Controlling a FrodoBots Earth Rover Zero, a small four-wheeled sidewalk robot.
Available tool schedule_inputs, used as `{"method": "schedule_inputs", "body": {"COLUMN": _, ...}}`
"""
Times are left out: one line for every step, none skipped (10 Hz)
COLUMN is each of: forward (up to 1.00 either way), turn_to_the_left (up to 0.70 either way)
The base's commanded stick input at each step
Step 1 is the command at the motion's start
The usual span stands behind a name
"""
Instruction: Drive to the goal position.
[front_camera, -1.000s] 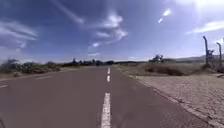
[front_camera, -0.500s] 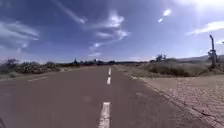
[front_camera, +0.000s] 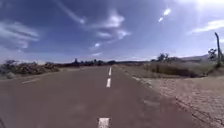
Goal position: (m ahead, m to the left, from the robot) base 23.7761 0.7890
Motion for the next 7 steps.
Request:
{"method": "schedule_inputs", "body": {"forward": 1.0, "turn_to_the_left": 0.0}}
{"method": "schedule_inputs", "body": {"forward": 1.0, "turn_to_the_left": 0.0}}
{"method": "schedule_inputs", "body": {"forward": 1.0, "turn_to_the_left": 0.0}}
{"method": "schedule_inputs", "body": {"forward": 1.0, "turn_to_the_left": 0.0}}
{"method": "schedule_inputs", "body": {"forward": 1.0, "turn_to_the_left": 0.0}}
{"method": "schedule_inputs", "body": {"forward": 1.0, "turn_to_the_left": 0.0}}
{"method": "schedule_inputs", "body": {"forward": 1.0, "turn_to_the_left": 0.0}}
